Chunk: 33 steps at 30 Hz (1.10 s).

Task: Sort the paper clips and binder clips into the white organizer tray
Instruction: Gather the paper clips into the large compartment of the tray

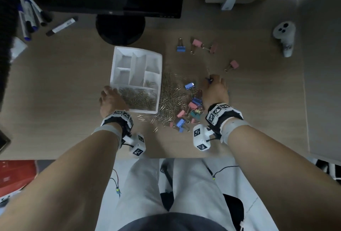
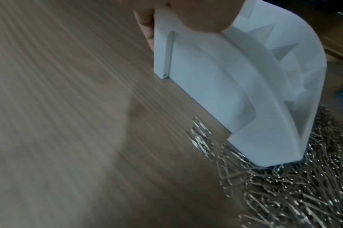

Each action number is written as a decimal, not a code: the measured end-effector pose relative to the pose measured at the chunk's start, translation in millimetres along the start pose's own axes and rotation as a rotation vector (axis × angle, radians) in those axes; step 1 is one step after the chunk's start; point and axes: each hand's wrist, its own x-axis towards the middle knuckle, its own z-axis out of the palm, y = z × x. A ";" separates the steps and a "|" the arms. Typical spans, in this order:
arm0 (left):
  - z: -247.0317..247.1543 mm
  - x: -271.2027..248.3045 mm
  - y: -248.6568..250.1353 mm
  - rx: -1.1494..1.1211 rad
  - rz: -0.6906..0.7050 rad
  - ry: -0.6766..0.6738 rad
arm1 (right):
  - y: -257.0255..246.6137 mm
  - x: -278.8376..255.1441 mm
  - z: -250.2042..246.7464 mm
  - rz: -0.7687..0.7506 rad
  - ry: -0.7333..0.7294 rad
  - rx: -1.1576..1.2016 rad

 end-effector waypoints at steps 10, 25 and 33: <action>19.6 -12.0 30.0 -0.012 -0.066 0.044 | 61.3 45.9 -49.1 0.146 -0.025 -0.057; -12.9 -1.6 18.9 0.031 0.015 -0.055 | -26.8 9.2 0.5 -0.164 -0.213 0.125; -46.7 20.7 -31.2 0.079 0.117 -0.055 | -84.3 -49.4 49.3 0.040 -0.582 0.046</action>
